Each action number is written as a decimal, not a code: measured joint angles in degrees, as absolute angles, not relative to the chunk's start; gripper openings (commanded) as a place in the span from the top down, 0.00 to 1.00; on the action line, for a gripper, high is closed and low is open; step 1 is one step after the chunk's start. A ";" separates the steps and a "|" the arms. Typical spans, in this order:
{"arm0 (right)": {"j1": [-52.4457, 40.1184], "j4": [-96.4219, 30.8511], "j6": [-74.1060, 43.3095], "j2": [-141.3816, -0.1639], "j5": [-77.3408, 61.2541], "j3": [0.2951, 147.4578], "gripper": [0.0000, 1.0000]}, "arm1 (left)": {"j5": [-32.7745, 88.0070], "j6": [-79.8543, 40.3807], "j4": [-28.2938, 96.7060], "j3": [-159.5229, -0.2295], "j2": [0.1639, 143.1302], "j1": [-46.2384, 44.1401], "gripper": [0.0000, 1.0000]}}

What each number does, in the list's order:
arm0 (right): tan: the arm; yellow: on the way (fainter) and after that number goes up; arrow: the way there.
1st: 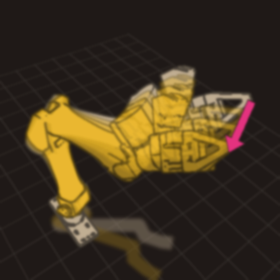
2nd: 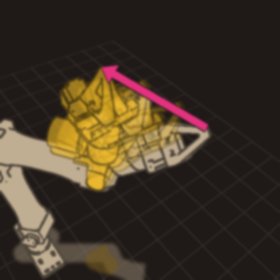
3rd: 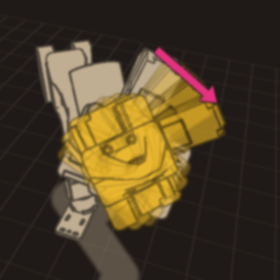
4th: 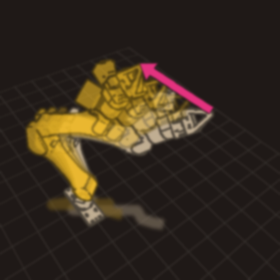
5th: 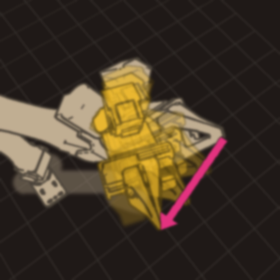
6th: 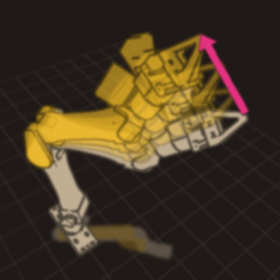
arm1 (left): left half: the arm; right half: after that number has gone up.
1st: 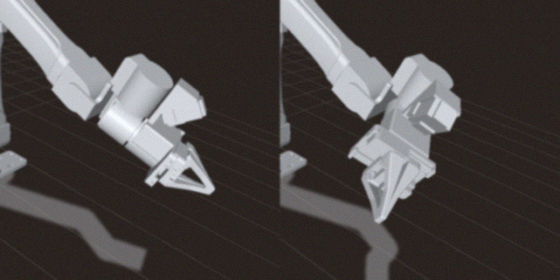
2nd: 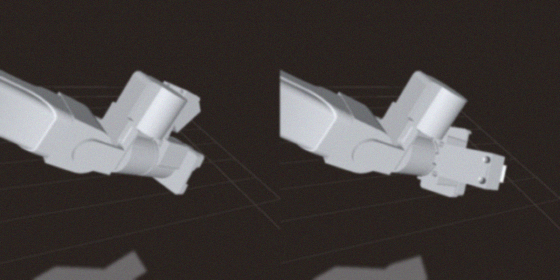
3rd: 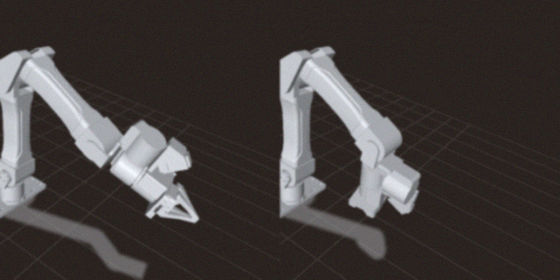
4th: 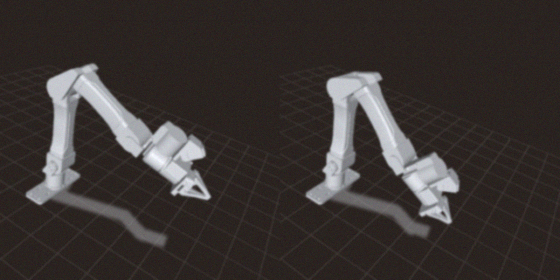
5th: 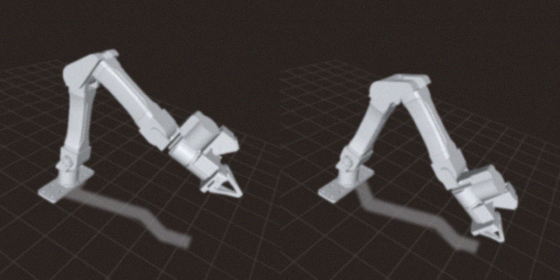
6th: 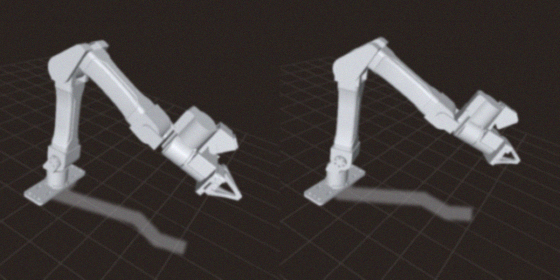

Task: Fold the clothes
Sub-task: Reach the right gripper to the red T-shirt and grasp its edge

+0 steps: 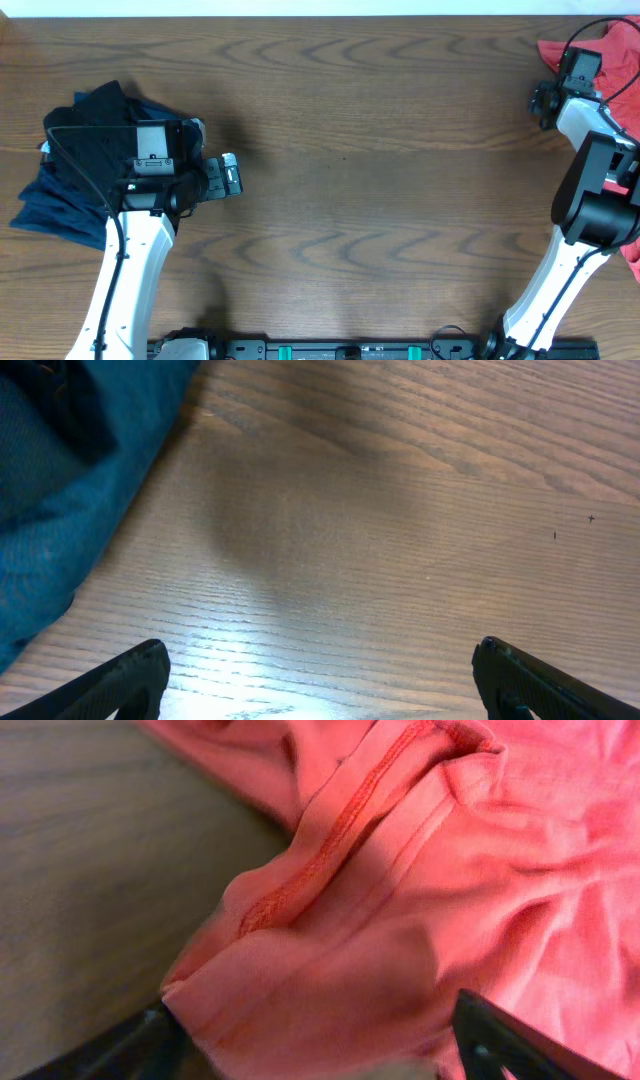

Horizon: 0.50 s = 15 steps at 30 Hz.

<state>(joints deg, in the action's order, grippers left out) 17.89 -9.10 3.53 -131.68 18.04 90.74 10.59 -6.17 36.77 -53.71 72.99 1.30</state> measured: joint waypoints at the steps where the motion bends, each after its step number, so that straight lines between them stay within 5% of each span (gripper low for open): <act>1: 18.15 -8.51 3.68 -132.03 18.02 90.96 0.41 | 10.57 -6.17 36.75 -53.71 72.99 1.28 0.02; 2: 18.20 -8.01 3.77 -132.38 18.04 91.07 0.52 | 10.59 -6.20 36.73 -53.71 72.99 1.30 0.02; 4: 18.55 -7.68 3.77 -132.77 18.02 91.20 0.96 | 10.59 -6.20 36.67 -53.71 72.99 1.28 0.02; 15: 17.12 -15.14 4.32 -131.79 15.46 91.92 0.99 | 10.59 -6.20 36.49 -53.71 72.99 1.30 0.02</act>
<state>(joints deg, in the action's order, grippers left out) 17.12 -15.14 4.32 -131.79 15.46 91.92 10.59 -6.20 36.49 -53.71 72.99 1.30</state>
